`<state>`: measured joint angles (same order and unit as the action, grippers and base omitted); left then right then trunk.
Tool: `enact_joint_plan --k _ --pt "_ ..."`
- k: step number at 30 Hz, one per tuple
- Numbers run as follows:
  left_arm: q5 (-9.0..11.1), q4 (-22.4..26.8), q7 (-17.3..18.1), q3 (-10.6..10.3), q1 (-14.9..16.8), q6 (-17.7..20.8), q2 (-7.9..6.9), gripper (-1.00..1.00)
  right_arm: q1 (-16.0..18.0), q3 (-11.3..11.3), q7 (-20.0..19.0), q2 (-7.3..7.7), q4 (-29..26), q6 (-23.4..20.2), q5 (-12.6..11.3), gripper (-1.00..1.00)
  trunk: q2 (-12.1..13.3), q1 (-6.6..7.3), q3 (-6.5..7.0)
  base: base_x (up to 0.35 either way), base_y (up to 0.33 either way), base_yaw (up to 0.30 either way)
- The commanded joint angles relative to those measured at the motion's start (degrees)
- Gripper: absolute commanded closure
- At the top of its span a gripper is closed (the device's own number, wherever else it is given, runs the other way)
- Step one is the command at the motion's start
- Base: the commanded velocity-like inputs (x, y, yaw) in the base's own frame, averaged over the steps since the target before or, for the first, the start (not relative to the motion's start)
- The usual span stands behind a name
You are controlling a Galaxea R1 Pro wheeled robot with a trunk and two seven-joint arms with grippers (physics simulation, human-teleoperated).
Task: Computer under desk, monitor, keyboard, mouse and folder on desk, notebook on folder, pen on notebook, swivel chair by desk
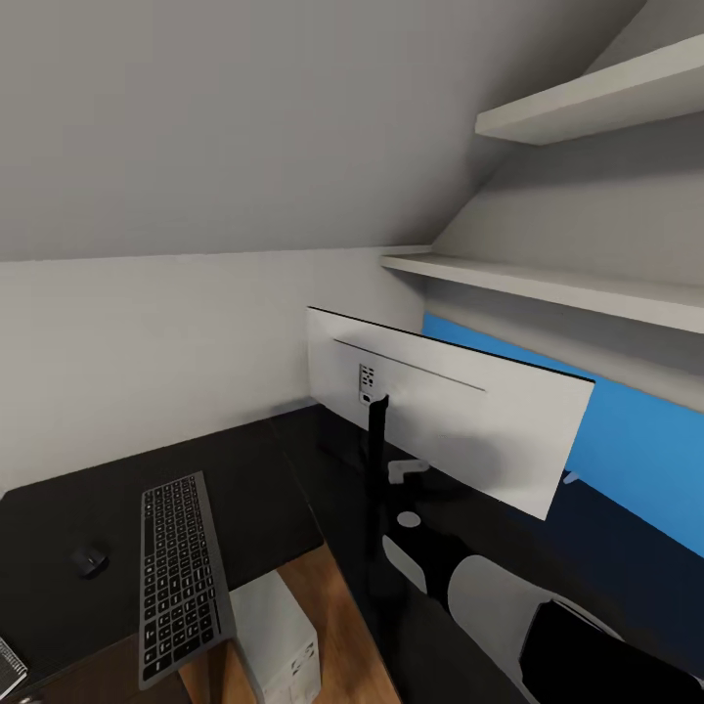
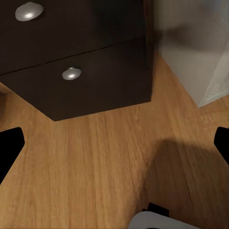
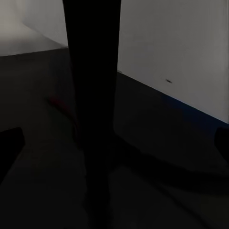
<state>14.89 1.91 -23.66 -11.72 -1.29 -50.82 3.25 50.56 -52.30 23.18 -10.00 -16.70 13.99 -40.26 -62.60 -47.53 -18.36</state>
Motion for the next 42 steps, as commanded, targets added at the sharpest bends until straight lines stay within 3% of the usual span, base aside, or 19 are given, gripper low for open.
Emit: enact_joint_plan --k 1,13,25,33,42 --pt "0.41 0.12 -0.25 -0.5 -0.03 -0.06 0.0 -1.0 0.07 -0.48 0.21 0.0 0.02 0.33 -0.61 -1.0 -0.04 -0.01 -0.06 0.0 0.0 0.0" --pt "0.41 0.11 0.1 -0.5 -0.03 -0.07 0.01 -1.0 0.07 -0.44 0.2 0.0 0.0 0.43 -0.61 -1.0 -0.04 -0.01 -0.06 0.0 0.014 0.0" --pt "0.41 0.11 0.1 -0.56 -0.03 -0.07 0.01 -1.0 0.07 -0.35 0.2 0.0 0.0 0.43 -0.59 -1.0 -0.04 -0.01 -0.06 0.0 0.225 0.0" --pt "0.41 0.11 -0.02 -0.5 -0.03 -0.07 0.01 -1.0 0.07 -0.35 0.21 0.0 0.05 0.55 -0.51 -1.0 -0.04 -0.01 -0.06 0.0 0.026 0.0" --pt "0.41 0.11 -0.12 -0.48 -0.03 -0.07 0.01 -1.0 0.0 -0.35 0.34 0.0 0.46 3.55 -0.53 -1.0 -0.04 -0.01 -0.06 0.0 0.001 0.0"
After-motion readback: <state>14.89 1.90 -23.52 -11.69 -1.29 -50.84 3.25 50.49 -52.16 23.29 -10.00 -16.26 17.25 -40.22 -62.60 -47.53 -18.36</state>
